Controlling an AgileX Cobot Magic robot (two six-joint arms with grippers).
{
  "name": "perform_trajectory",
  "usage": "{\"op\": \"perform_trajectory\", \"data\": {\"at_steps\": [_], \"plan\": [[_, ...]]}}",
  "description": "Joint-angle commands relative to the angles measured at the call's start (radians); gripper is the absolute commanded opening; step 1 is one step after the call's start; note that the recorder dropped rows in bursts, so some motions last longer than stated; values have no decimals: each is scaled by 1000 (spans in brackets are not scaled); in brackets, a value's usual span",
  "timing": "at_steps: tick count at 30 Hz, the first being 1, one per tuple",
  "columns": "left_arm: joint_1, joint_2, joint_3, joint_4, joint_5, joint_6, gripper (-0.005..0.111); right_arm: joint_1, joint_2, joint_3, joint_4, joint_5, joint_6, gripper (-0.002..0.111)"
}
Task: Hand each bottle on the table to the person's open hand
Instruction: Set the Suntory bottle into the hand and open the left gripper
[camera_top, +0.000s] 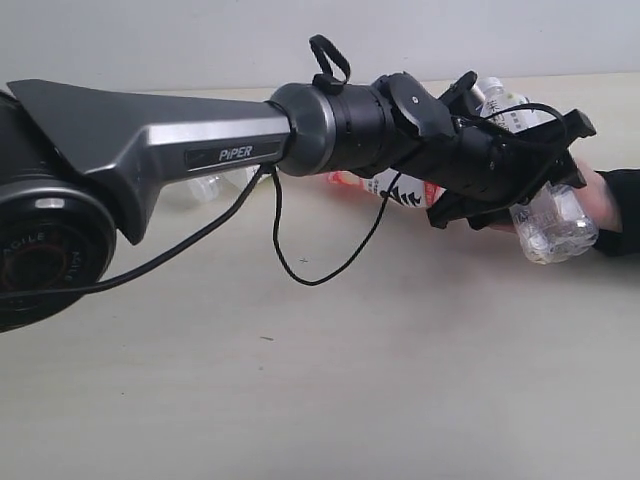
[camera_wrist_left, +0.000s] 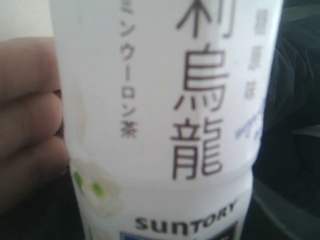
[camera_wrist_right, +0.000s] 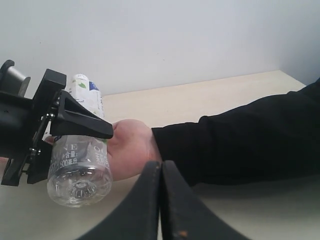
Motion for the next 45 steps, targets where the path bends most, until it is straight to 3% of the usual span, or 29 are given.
{"op": "perform_trajectory", "data": {"at_steps": [1,7,17,24,35,45], "plan": [[3,-7,-6,-15,1,0,4,-5,-6,4,-4,-8,0,0],[3,-7,-6,-16,20,0,33,-5,-6,4,-4,-8,0,0],[3,-7,-6,-11,50,0,53,-5,-6,4,-4,-8,0,0],[3,-7,-6,-8,50,54,82,-5,-6,4,-4,-8,0,0],[8,-7,-6,-8,68,56,84,-5,-6,4,-4,-8,0,0],[42,-63,-6,48,180,111,84,-5,-6,4,-4,-8,0,0]]}}
